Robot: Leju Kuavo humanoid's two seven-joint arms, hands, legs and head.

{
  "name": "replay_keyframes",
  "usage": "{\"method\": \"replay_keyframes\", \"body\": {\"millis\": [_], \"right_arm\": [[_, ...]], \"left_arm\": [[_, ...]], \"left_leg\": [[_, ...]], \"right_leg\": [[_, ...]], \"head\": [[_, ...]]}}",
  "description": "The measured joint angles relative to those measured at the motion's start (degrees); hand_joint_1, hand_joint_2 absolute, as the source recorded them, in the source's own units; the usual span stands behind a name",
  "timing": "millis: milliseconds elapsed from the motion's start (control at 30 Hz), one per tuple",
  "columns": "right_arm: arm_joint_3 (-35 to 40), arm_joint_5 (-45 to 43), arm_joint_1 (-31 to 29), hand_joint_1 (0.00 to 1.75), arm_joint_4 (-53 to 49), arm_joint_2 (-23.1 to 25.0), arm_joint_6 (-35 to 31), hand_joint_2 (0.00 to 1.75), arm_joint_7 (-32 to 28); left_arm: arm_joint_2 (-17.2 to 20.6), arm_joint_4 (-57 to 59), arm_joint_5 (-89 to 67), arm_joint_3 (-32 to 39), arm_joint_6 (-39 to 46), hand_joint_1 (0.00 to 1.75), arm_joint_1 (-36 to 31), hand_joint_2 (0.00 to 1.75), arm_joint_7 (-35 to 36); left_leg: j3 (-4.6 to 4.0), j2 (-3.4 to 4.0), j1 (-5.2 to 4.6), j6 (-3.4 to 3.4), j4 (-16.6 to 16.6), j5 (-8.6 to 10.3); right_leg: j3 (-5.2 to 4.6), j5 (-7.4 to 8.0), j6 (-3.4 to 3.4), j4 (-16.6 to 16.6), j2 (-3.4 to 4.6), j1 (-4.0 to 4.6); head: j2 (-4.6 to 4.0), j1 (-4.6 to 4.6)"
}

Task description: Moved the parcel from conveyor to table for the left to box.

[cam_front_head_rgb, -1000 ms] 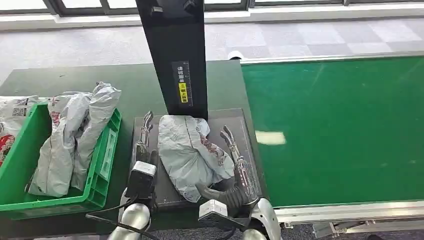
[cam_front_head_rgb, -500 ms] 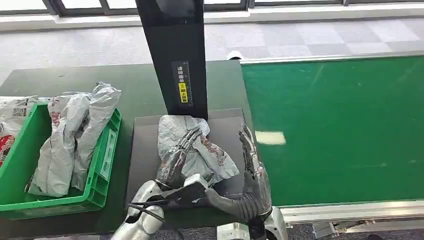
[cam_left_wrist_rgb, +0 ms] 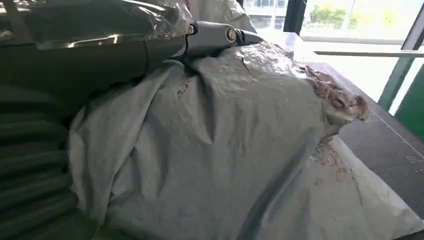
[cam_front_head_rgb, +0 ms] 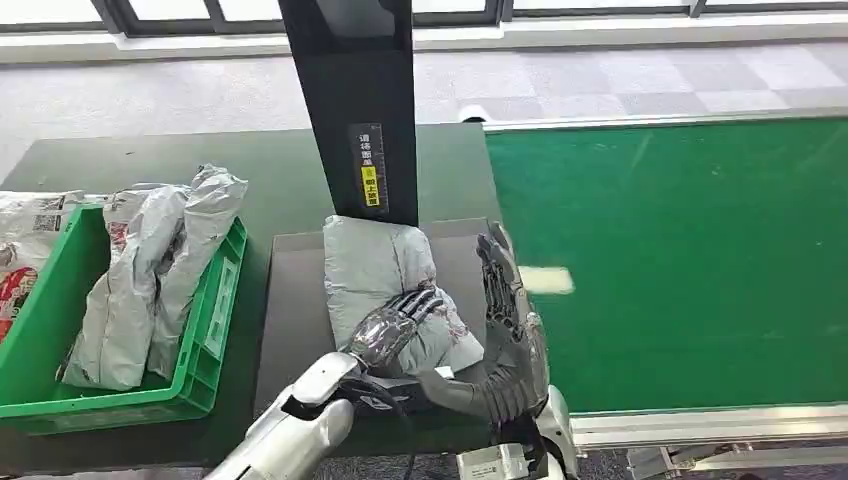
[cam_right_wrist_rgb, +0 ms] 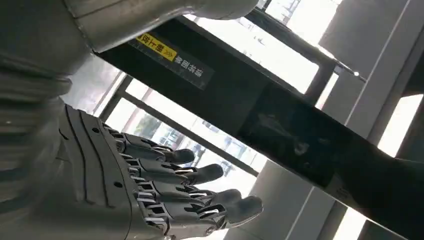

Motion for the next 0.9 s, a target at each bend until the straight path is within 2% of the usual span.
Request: {"method": "replay_keyframes", "body": {"millis": [33, 133, 400, 633, 900], "right_arm": [[0.00, -0.09, -0.02, 0.00, -0.02, 0.00, -0.04, 1.75, 0.00], [0.00, 0.00, -0.18, 0.00, -0.02, 0.00, -0.24, 1.75, 0.00], [0.00, -0.22, -0.46, 0.00, -0.02, 0.00, -0.68, 1.75, 0.00], [0.26, -0.76, -0.17, 0.00, -0.02, -0.35, -2.21, 1.75, 0.00], [0.46, -0.72, 0.29, 0.00, -0.02, -0.72, -2.58, 1.75, 0.00]], "left_arm": [[-0.24, 0.66, 0.00, -0.02, -0.09, 1.75, -0.44, 1.75, 0.02], [-0.74, 2.36, -0.81, -0.24, 0.20, 1.75, -1.34, 1.75, 0.11], [-1.20, 3.92, -1.81, -0.28, 6.06, 1.75, -2.00, 1.75, 0.66], [-0.96, 1.40, -0.46, 1.47, 15.98, 1.75, -0.35, 1.75, 0.09], [-0.40, -3.09, 1.00, 4.06, 18.73, 1.75, 1.90, 1.75, -0.87]], "left_leg": [[-0.03, 0.00, 0.00, 0.11, 0.00, -0.09], [-0.04, 0.00, -0.02, 0.18, 0.00, -0.21], [0.08, 0.05, -0.07, 0.16, 0.00, -0.14], [0.32, 0.05, -0.06, 0.07, 0.00, -0.07], [0.10, 0.05, -0.06, 0.07, 0.00, -0.07]], "right_leg": [[0.09, -0.05, 0.00, -0.01, -0.03, 0.00], [0.44, -0.24, 0.12, -0.06, -0.05, -0.03], [0.49, -0.11, 0.13, -0.04, 0.01, -0.09], [0.15, -0.04, 0.03, 0.01, 0.06, -0.08], [-0.06, -0.03, 0.03, 0.01, 0.07, -0.08]], "head": [[0.00, 0.00], [0.00, 0.00], [0.00, 0.00], [0.00, 0.00], [0.00, 0.00]]}}
